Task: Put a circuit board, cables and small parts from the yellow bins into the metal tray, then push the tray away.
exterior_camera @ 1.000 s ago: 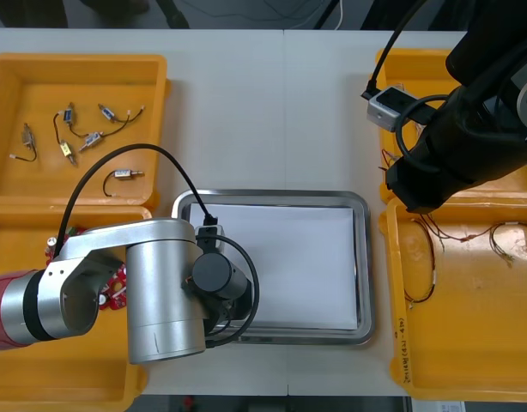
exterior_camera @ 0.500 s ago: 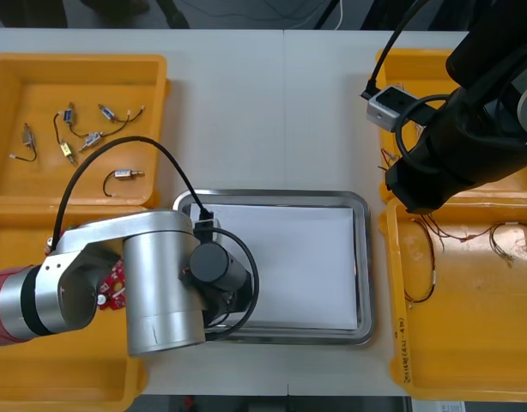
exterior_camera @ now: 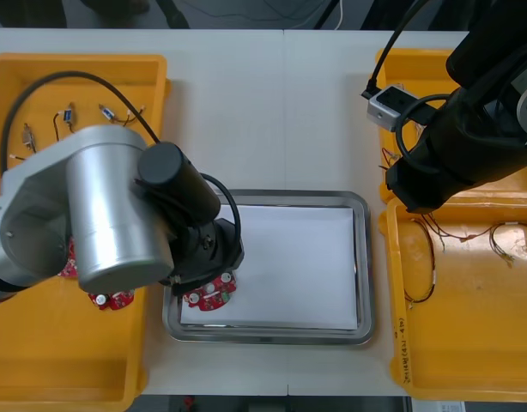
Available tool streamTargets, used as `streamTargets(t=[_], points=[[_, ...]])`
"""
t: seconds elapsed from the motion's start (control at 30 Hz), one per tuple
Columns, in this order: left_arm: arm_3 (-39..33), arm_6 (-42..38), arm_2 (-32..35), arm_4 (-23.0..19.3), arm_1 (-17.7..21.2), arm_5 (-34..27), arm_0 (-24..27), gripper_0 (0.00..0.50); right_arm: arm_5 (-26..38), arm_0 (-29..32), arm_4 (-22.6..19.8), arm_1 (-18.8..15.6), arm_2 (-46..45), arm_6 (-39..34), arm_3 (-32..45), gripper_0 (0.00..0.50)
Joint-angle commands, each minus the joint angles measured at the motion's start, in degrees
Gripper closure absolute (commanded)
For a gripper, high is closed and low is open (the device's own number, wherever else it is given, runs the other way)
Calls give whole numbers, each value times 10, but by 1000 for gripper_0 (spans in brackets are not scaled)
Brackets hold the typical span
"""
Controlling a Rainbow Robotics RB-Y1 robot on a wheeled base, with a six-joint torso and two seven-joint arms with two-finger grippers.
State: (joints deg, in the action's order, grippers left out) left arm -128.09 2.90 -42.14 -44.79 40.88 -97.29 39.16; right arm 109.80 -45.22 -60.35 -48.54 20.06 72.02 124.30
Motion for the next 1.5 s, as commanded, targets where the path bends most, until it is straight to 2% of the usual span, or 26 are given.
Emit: streamTargets(t=[0.03, 0.2, 0.33, 0.53, 0.8, 0.97, 1.0, 1.17, 1.5], points=[[-28, 42, 87, -62, 37, -45, 11, 0, 2, 1, -6, 4, 10, 28, 16, 500], [-21, 96, 186, -137, 70, -100, 10, 0, 2, 1, -13, 11, 33, 38, 16, 500], [1, 136, 255, -183, 89, -127, 10, 0, 2, -3, -5, 35, 54, 44, 16, 500], [45, 207, 325, -217, 111, -127, 11, 0, 1, -23, 25, 84, 101, 58, 16, 500], [121, 311, 356, -197, 133, -127, 11, 0, -6, -32, 81, 130, 163, 80, 16, 500], [160, 372, 359, -165, 133, -127, 11, 0, -28, -32, 99, 133, 196, 125, 16, 500], [176, 399, 359, -148, 133, -127, 11, 0, -34, -32, 110, 133, 213, 147, 16, 500], [211, 456, 359, -125, 133, -121, 11, 0, -47, -31, 132, 137, 248, 182, 15, 500], [281, 622, 360, -83, 133, -61, 12, 0, -84, -27, 156, 158, 320, 256, -44, 500]])
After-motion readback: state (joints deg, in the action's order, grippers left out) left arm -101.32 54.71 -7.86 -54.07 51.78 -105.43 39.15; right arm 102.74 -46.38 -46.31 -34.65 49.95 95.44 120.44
